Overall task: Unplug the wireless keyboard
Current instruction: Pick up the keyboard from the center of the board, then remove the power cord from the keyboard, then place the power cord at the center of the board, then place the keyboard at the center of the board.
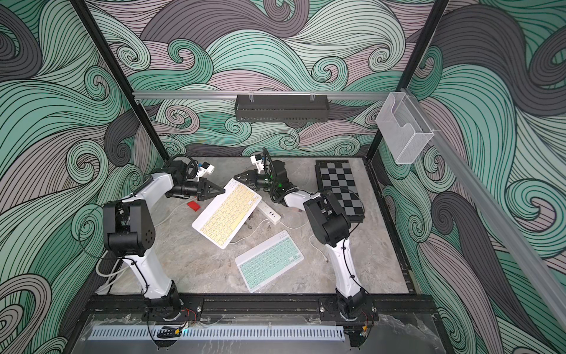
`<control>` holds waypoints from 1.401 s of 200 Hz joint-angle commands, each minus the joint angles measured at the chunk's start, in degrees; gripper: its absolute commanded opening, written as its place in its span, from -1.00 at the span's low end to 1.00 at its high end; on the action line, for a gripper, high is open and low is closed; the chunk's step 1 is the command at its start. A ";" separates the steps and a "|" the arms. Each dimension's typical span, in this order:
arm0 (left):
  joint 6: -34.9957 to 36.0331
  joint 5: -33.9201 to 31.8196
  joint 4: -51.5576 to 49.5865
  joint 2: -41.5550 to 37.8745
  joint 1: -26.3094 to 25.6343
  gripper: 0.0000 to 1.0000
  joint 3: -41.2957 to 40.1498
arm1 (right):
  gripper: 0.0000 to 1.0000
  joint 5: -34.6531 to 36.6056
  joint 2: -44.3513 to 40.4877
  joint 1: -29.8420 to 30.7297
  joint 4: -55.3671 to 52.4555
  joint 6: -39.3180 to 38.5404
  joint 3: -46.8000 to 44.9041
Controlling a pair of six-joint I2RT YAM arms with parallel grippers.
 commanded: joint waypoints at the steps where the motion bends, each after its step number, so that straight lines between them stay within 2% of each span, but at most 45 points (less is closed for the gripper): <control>1: -0.28 -2.38 -1.16 0.36 -0.26 -1.00 0.32 | -0.41 2.29 -0.52 -0.09 4.98 3.22 1.84; 10: -0.30 -2.32 -1.00 0.36 -0.28 -1.00 0.19 | -0.43 2.84 -0.38 -0.18 5.19 3.52 1.50; 37: -0.91 -2.55 -0.56 0.28 -0.19 -1.00 -0.03 | -0.66 3.36 -0.19 -0.27 6.39 4.37 0.79; 62: -1.25 -2.15 -0.18 0.18 -0.24 -1.00 -0.13 | -1.00 3.20 -0.30 -0.27 6.44 3.62 0.60; 95: -1.78 -2.56 0.18 -0.89 0.00 -1.00 -1.44 | -1.00 3.69 0.44 -1.75 7.14 3.49 2.13; 125: -5.06 -2.29 4.12 -3.61 0.13 -1.00 -5.71 | -1.00 5.24 -0.33 -6.59 8.37 3.23 4.46; 160: -7.28 -3.17 6.20 -4.56 2.10 -1.00 -8.94 | -1.00 11.40 -1.55 -12.11 14.90 6.35 3.37; 187: -8.42 -3.37 6.94 -4.49 2.42 -1.00 -9.44 | -1.00 18.51 -4.04 -13.44 20.36 5.73 -0.66; 206: -9.43 -4.08 7.03 -4.51 2.97 -1.00 -9.78 | -1.00 20.88 -6.92 -13.38 16.96 0.66 -2.96; 236: -14.08 -3.48 12.83 -6.22 4.37 -1.00 -12.92 | -1.00 27.45 -10.62 -13.34 16.81 -5.04 -9.19; 254: -14.54 -4.51 12.84 -5.52 5.25 -1.00 -12.87 | -1.00 26.21 -11.47 -13.41 11.84 -6.38 -8.36; 269: -15.81 -10.11 12.68 -3.71 5.78 -1.00 -12.14 | -1.00 23.41 -12.25 -13.54 2.51 -4.56 -7.90; 274: -15.45 -11.44 11.99 -2.44 5.96 -1.00 -11.44 | -0.73 22.39 -12.53 -13.58 -1.75 -3.74 -7.88; 280: -15.57 -13.39 11.12 -0.85 6.23 -0.70 -10.71 | -0.41 19.76 -12.59 -13.62 -6.33 -4.45 -7.43</control>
